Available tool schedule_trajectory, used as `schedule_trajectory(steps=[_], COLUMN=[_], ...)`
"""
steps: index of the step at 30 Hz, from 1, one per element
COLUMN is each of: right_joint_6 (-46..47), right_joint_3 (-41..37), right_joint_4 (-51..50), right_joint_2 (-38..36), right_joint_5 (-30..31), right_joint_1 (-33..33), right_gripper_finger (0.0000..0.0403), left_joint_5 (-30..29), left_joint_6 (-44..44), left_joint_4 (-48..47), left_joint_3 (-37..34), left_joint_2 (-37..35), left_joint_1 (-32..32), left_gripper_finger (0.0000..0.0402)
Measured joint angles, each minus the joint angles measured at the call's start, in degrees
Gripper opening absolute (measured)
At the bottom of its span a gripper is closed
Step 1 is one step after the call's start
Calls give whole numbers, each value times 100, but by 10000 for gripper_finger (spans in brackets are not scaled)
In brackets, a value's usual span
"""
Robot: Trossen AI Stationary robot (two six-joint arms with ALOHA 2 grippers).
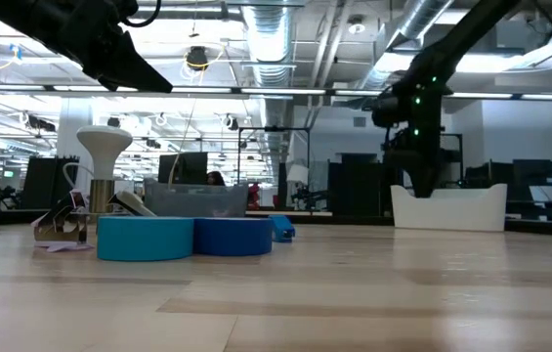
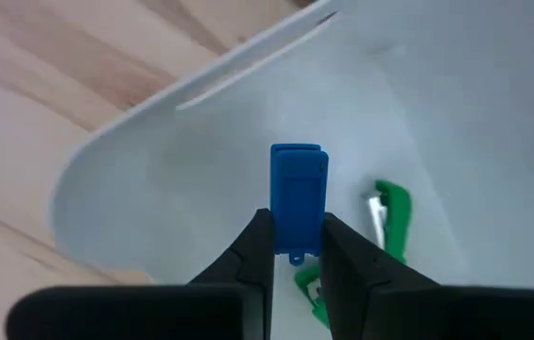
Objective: Pick and place Stapler, Stapler remover, tape
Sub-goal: Put the bottom blue stapler into the top white bin, then put the light purple staple remover into the black bin
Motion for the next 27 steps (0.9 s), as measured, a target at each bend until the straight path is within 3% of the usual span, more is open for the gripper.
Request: schedule_trajectory(steps=[9, 21, 27], right_joint_6=[12, -449, -441], right_joint_3=[0, 371, 1242], right_joint_4=[9, -524, -1662], right_joint_2=[500, 492, 492], right_joint_5=[7, 317, 304], right_joint_1=[6, 102, 236], right_gripper_finger=[50, 172, 187], left_joint_5=[0, -2, -2], left_joint_6=[0, 0, 0], left_joint_4=[0, 0, 0], left_joint_3=[0, 0, 0], left_joint_2=[2, 0, 0], left_joint_1=[-2, 0, -2], left_gripper_finger=[3, 3, 3])
